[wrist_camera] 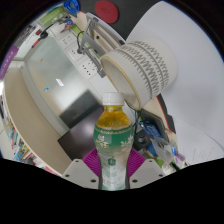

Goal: Pour water

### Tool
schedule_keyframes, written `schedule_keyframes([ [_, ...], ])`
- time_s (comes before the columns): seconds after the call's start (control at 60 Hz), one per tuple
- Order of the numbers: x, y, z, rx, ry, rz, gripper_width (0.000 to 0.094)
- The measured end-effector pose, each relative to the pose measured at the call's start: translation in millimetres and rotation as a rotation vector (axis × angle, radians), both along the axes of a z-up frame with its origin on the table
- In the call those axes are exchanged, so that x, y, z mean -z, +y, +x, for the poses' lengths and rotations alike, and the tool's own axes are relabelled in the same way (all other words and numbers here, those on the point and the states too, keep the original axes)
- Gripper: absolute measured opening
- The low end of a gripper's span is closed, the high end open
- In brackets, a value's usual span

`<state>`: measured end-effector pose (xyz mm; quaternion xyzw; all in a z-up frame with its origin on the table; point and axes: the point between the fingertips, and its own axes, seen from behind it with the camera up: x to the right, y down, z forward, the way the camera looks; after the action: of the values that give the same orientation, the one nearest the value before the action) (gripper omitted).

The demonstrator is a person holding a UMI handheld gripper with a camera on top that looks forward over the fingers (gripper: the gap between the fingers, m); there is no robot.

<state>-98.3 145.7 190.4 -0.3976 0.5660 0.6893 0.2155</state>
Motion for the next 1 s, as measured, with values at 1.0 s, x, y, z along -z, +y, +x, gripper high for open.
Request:
schedule_keyframes([
  [1.0,84.9,29.4,262.2,-0.094,-2.173,0.231,0.0319],
])
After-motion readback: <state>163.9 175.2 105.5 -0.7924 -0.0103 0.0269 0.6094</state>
